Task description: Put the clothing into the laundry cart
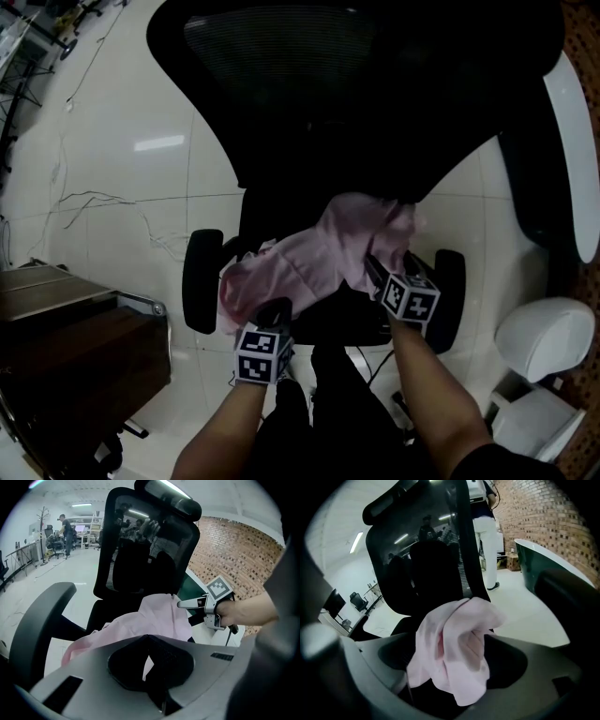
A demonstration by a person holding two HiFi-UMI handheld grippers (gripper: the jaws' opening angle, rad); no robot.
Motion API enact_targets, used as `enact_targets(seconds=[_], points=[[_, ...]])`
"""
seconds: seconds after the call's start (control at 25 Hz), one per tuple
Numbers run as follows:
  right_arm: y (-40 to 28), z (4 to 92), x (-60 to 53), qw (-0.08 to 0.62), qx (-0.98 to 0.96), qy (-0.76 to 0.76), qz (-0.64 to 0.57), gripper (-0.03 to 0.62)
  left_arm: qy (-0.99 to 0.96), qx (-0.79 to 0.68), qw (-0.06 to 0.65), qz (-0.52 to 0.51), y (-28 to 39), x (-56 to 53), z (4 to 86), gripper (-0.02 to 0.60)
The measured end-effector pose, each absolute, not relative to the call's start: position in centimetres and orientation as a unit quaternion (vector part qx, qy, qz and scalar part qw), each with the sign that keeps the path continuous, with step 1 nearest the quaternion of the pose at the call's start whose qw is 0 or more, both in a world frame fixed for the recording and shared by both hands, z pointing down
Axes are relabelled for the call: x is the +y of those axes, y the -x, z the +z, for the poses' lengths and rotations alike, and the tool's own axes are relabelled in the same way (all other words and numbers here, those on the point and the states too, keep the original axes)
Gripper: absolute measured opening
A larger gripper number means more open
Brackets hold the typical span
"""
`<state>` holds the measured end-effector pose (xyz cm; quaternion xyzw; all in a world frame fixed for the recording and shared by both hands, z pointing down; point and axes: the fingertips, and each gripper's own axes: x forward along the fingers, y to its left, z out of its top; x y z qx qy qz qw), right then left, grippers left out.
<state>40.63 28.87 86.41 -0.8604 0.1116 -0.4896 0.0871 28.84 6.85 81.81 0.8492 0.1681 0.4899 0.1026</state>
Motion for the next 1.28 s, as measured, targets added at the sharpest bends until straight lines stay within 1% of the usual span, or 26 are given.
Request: enact_targets(seconds=[0.08, 0.2, 0.48, 0.8, 0.84, 0.88, 0.96, 1.04, 1.08, 1.16, 1.28], points=[[-40.9, 87.4, 28.9, 0.078, 0.113, 0.859, -0.493, 0.488, -0.848, 0.171, 0.104, 0.49, -29.7, 7.2, 82.5, 0.0], [-41.8, 89.1, 28.9, 0.067, 0.116, 0.858, -0.496, 0.519, -0.847, 0.177, 0.102, 0.49, -30.7, 7.6, 83.2, 0.0], [-45.1, 92.7, 28.3, 0.054, 0.11, 0.853, -0.508, 0.52, -0.842, 0.172, 0.097, 0.501, -31.1, 7.4, 85.0, 0.0], [-46.2, 96.8, 27.6, 0.034, 0.112, 0.833, -0.541, 0.518, -0.845, 0.164, 0.108, 0.497, -32.3, 7.6, 85.8, 0.0], [-46.4, 97.0, 27.6, 0.032, 0.11, 0.832, -0.543, 0.507, -0.845, 0.164, 0.108, 0.497, -32.3, 7.7, 85.7, 0.0], [-46.5, 97.0, 27.7, 0.029, 0.108, 0.831, -0.544, 0.478, -0.846, 0.164, 0.107, 0.496, -32.4, 7.7, 85.6, 0.0], [-46.8, 96.7, 27.9, 0.033, 0.107, 0.831, -0.545, 0.4, -0.848, 0.164, 0.106, 0.493, -32.5, 7.8, 85.3, 0.0], [-46.9, 96.1, 28.1, 0.044, 0.113, 0.832, -0.542, 0.265, -0.85, 0.162, 0.106, 0.49, -32.5, 7.7, 84.9, 0.0], [-46.9, 95.7, 28.1, 0.05, 0.118, 0.832, -0.539, 0.186, -0.851, 0.16, 0.106, 0.489, -32.4, 7.7, 84.7, 0.0], [-46.7, 94.9, 28.1, 0.054, 0.131, 0.833, -0.535, 0.127, -0.853, 0.156, 0.105, 0.488, -32.2, 7.6, 84.3, 0.0], [-46.3, 94.0, 28.2, 0.055, 0.142, 0.836, -0.527, 0.109, -0.854, 0.151, 0.103, 0.486, -31.7, 7.5, 84.0, 0.0]])
